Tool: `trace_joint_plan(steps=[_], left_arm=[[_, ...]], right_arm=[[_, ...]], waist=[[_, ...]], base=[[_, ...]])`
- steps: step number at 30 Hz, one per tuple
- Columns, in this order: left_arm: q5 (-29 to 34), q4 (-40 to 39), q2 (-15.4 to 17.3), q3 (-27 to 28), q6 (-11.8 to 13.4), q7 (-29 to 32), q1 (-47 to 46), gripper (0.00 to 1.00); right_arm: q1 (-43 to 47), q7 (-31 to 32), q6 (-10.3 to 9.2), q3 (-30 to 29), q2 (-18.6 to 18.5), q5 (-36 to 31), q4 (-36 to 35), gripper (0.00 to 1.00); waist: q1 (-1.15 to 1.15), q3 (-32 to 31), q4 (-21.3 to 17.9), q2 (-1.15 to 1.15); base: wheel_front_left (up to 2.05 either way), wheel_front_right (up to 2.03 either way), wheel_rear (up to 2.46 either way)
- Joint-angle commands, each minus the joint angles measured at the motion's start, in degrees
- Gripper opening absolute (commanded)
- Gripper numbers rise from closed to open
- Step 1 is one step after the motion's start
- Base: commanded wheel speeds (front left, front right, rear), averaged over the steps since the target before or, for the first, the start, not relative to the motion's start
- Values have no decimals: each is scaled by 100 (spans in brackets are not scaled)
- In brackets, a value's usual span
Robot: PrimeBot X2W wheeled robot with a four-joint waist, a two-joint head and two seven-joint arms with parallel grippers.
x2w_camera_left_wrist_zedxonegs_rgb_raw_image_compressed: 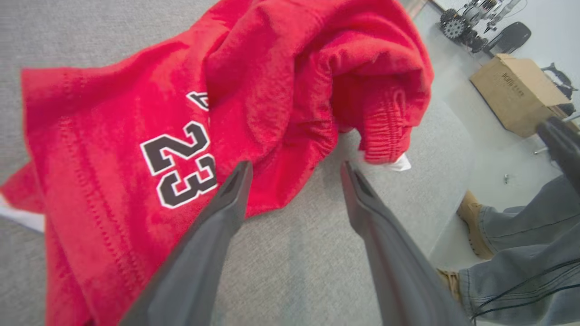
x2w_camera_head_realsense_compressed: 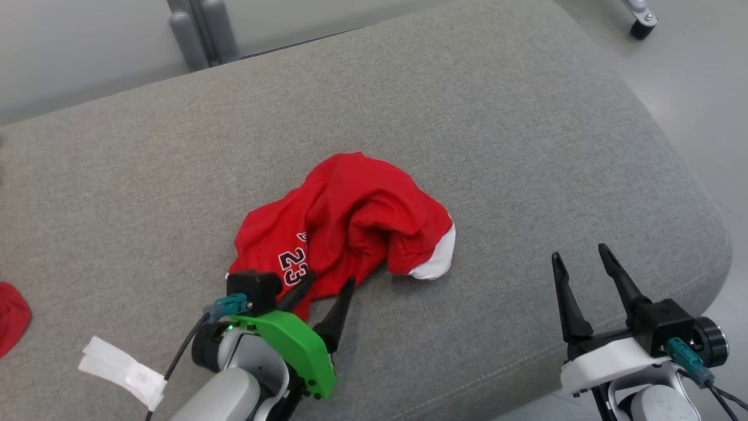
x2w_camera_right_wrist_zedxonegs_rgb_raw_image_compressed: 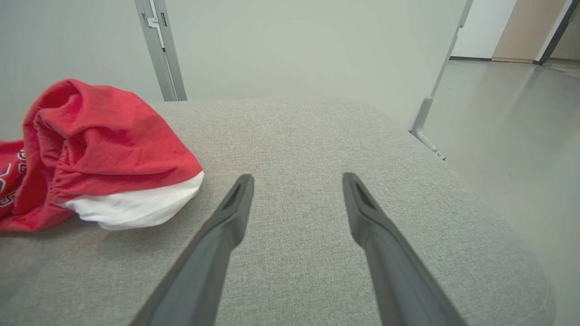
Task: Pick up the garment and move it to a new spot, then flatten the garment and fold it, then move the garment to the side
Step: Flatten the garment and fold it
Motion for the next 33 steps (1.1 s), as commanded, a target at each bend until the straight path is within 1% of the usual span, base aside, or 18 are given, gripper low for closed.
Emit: trace_joint_plan(steps=[1, 5, 6, 9, 11, 16, 18, 22, 23, 25, 26, 27, 28, 31, 33], left_arm=[[193, 164, 109, -48, 85, 43, -135, 100], [430, 660, 130, -218, 202, 162, -294, 100], [514, 833, 135, -309, 134, 212, -374, 100], [581, 912, 69, -426, 19, 204, -447, 100], [600, 908, 54, -449, 21, 175, -476, 100], [779, 910, 9, -523, 140, 157, -637, 100], [854, 1031, 41, -569, 182, 227, -711, 100], [968, 1430, 69, -718, 168, 428, -875, 100], [1017, 1543, 82, -783, 127, 483, -913, 86], [1051, 1700, 74, -883, 54, 557, -944, 47], [1066, 1748, 63, -916, 5, 576, -965, 39], [1083, 1791, 57, -948, -33, 592, -982, 24], [1093, 1828, 62, -981, -60, 615, -990, 0], [1068, 1818, 118, -1037, -150, 714, -1019, 0], [994, 1597, 204, -964, -192, 734, -1066, 0]], right_arm=[[-58, -17, -5, 9, -8, -39, 0, 100], [-91, -18, -5, 74, -10, -53, 14, 100], [-85, -17, -5, 79, -9, -47, -1, 100], [-34, -17, -5, 67, -9, -45, -3, 100], [-17, -17, -4, 57, -9, -34, -5, 100], [-43, -17, -4, 45, -9, 53, 9, 100], [-88, -18, -5, 57, -9, 116, 9, 100], [-134, -17, -4, 62, -9, 207, 8, 100], [-146, -17, -4, 65, -9, 220, 14, 100], [-173, -18, -5, 62, -9, 266, 26, 100], [-178, -17, -5, 53, -9, 275, 28, 100], [-179, -17, -5, 40, -9, 294, 32, 100], [-178, -17, -5, 27, -9, 312, 37, 100], [-171, -17, -4, 5, -9, 327, 57, 100], [-151, -17, -5, -12, -9, 345, 61, 100]], waist=[[0, -6, 9, 0], [0, -11, -42, 0], [0, 1, -75, 0], [0, 21, -125, 0], [0, 28, -141, 0], [0, 128, -200, 0], [0, 176, -229, 0], [0, 255, -280, 0], [0, 275, -295, 0], [0, 310, -321, 0], [0, 320, -329, 0], [0, 328, -337, 0], [0, 334, -342, 0], [0, 334, -346, 0], [0, 318, -342, 0]], base=[[0, 0, 0], [0, 0, 0], [0, 0, 0], [0, 0, 0], [0, 0, 0], [0, 0, 0], [0, 0, 0], [0, 0, 0], [0, 0, 0], [0, 0, 0], [0, 0, 0], [0, 0, 0], [0, 0, 0], [0, 0, 0], [0, 0, 0]])
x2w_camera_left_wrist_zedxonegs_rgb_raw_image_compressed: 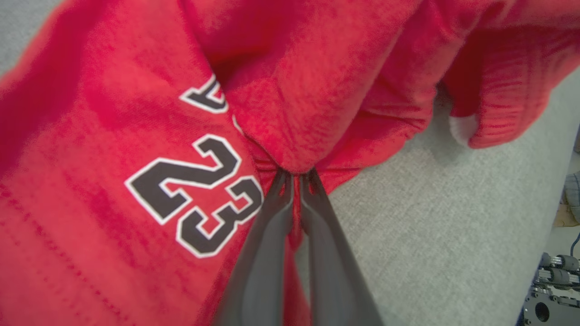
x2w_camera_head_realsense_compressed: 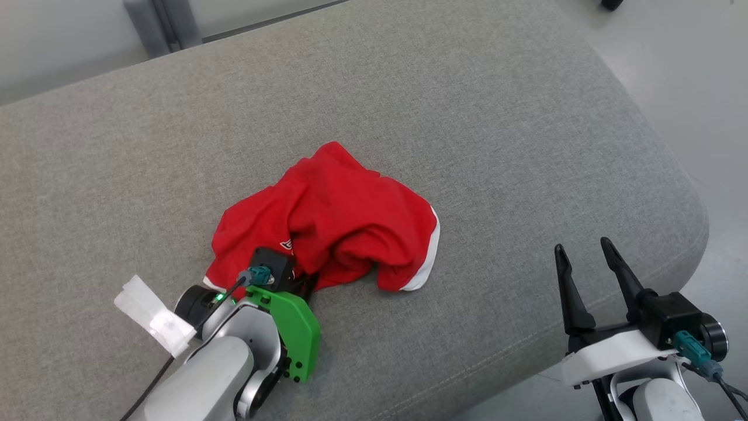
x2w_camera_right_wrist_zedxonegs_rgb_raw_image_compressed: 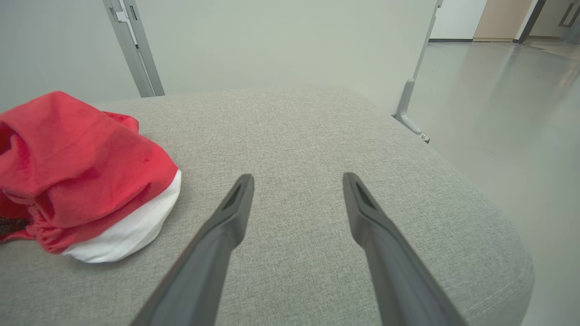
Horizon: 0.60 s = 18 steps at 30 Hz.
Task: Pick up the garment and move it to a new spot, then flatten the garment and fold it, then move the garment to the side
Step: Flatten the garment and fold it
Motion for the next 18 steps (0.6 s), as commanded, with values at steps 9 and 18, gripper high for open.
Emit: trace_joint_plan(steps=[9, 18], left_arm=[[-232, -2542, 1173, 440, 172, 850, -314, 0], [-585, -3358, 2114, 914, 6, 2139, -1184, 0]], right_arm=[[104, -17, -6, -113, -10, 71, 9, 100], [-82, -17, -6, 9, -11, 44, 40, 100]], waist=[[0, -136, 220, 0], [0, -165, 347, 0]], base=[[0, 0, 0], [0, 0, 0]])
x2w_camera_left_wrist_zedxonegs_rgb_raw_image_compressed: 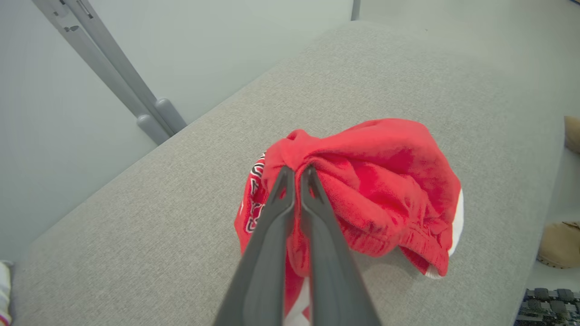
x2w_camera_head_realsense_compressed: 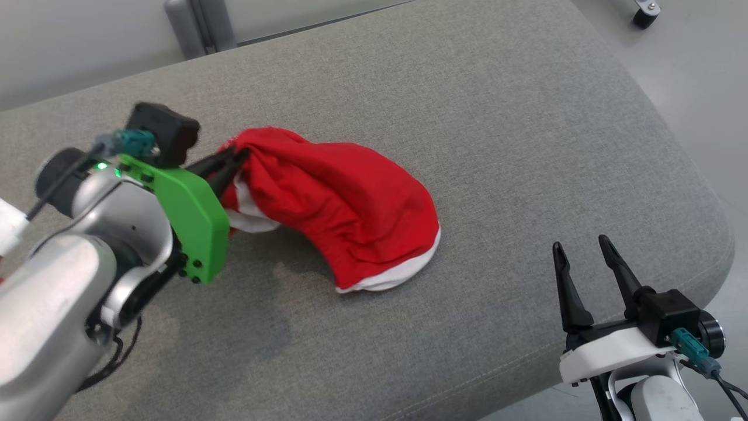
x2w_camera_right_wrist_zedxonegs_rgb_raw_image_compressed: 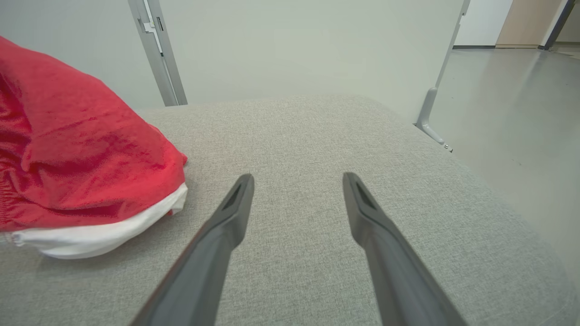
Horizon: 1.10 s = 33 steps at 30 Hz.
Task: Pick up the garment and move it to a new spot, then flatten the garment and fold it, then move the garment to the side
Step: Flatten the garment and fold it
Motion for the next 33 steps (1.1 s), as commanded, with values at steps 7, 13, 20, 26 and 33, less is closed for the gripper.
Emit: trace_joint_plan(steps=[7, 13, 20, 26, 33], left_arm=[[-88, 1291, 151, 44, -386, 307, -543, 0], [208, 2666, 253, -49, -436, 166, -699, 0], [167, 3612, 161, 30, -466, -318, -524, 64], [-209, 3425, -39, 498, -210, -1171, -185, 100], [-613, 1977, 43, 1230, 616, -2271, 889, 100]], right_arm=[[-114, -18, -5, 151, -11, 69, 53, 100], [-141, -18, -6, 231, -11, 174, 73, 100], [36, -19, -5, 108, -11, 146, 94, 100], [112, -19, -6, 20, -12, 81, 96, 100], [252, -18, -5, -74, -10, -97, 7, 100]], waist=[[0, 15, -142, 0], [0, 104, -374, 0], [0, 98, -431, 0], [0, -6, -307, 0], [0, -133, 1, 0]], base=[[0, 0, 0], [0, 0, 0], [0, 0, 0], [0, 0, 0], [0, 0, 0]])
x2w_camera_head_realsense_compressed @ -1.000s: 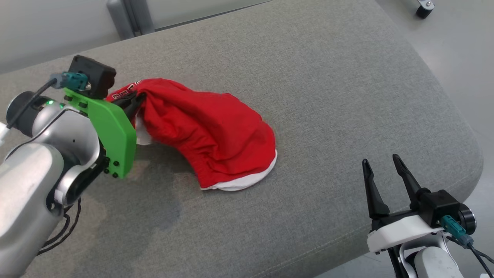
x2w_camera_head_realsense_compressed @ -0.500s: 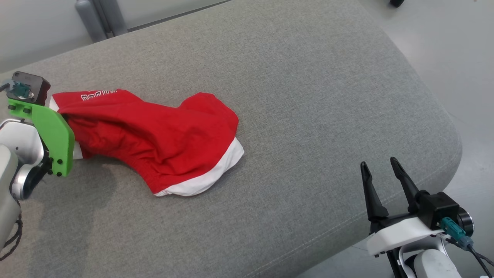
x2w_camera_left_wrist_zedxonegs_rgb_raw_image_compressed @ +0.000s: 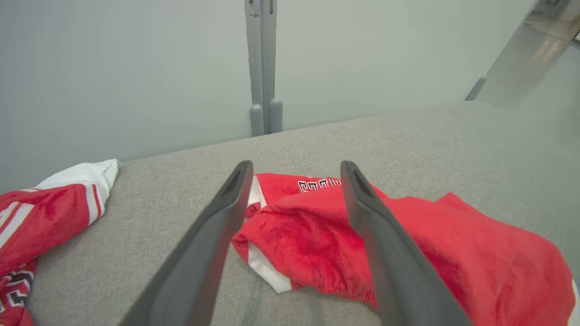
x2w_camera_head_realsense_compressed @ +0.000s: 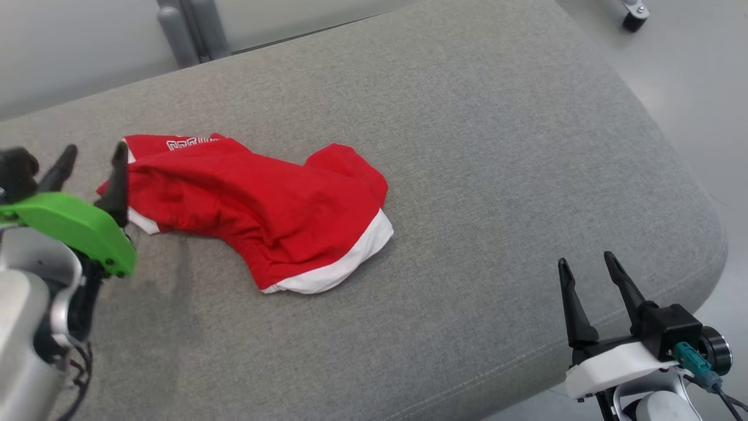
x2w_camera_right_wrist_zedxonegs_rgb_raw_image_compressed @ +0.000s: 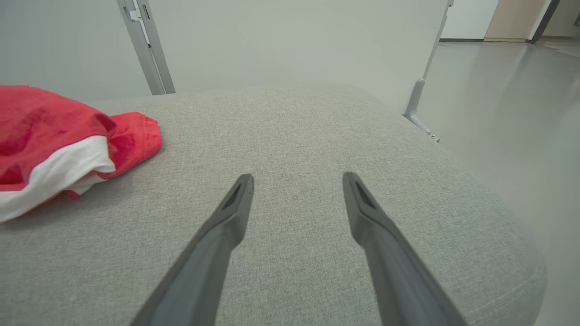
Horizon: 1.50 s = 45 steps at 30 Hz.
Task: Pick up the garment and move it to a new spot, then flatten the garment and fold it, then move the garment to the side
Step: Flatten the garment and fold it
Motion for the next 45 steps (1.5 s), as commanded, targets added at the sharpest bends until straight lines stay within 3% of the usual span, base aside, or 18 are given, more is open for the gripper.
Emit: trace_joint_plan(steps=[1, 5, 8, 12, 18, 24, 25, 26, 27, 31, 34, 37, 45], left_arm=[[-82, -290, -89, 42, 165, -149, 316, 100], [-106, -1319, -428, -27, 592, -520, 1012, 100], [-186, -1692, -795, -336, 663, -514, 1407, 100], [-225, -1558, -1275, -880, 511, -377, 1576, 100], [-132, -504, -1776, -1279, 293, -239, 1200, 100], [-154, 381, -1978, -1358, 59, -244, 937, 100], [-184, 446, -1997, -1371, -10, -238, 934, 81], [-203, 510, -2003, -1403, -66, -200, 945, 36], [-223, 556, -2011, -1421, -110, -188, 949, 0], [-271, 616, -2068, -1461, -263, -227, 967, 0], [-245, 563, -2036, -1452, -304, -302, 990, 0], [-277, 289, -1829, -1318, -162, -416, 1180, 0], [-148, -1169, -361, -935, 685, -240, 2180, 0]], right_arm=[[77, -17, -5, -1, -6, -59, -32, 100], [41, -18, -5, -39, -9, -193, -65, 100], [-48, -18, -4, -60, -6, -252, -94, 100], [-120, -17, -5, -53, -9, -291, -115, 100], [-208, -17, -5, 25, -9, -310, -110, 100], [-218, -17, -5, 15, -8, -298, -101, 100], [-199, -17, -5, 0, -7, -295, -97, 100], [-174, -17, -4, -19, -7, -293, -93, 100], [-155, -17, -4, -40, -7, -291, -91, 100], [-113, -17, -5, -67, -6, -240, -82, 100], [-141, -17, -4, -17, -7, -224, -62, 100], [-161, -17, -5, 21, -8, -225, -46, 100], [-4, -18, -5, -28, -8, -239, -64, 100]], waist=[[0, -53, 171, 0], [0, -13, 333, 0], [0, 50, 410, 0], [0, 149, 480, 0], [0, 289, 482, 0], [0, 330, 378, 0], [0, 324, 370, 0], [0, 315, 371, 0], [0, 309, 380, 0], [0, 300, 460, 0], [0, 277, 527, 0], [0, 228, 547, 0], [0, 162, 633, 0]], base=[[0, 0, 0], [0, 0, 0], [0, 0, 0], [0, 0, 0], [0, 0, 0], [0, 0, 0], [0, 0, 0], [0, 0, 0], [0, 0, 0], [0, 0, 0], [0, 0, 0], [0, 0, 0], [0, 0, 0]])
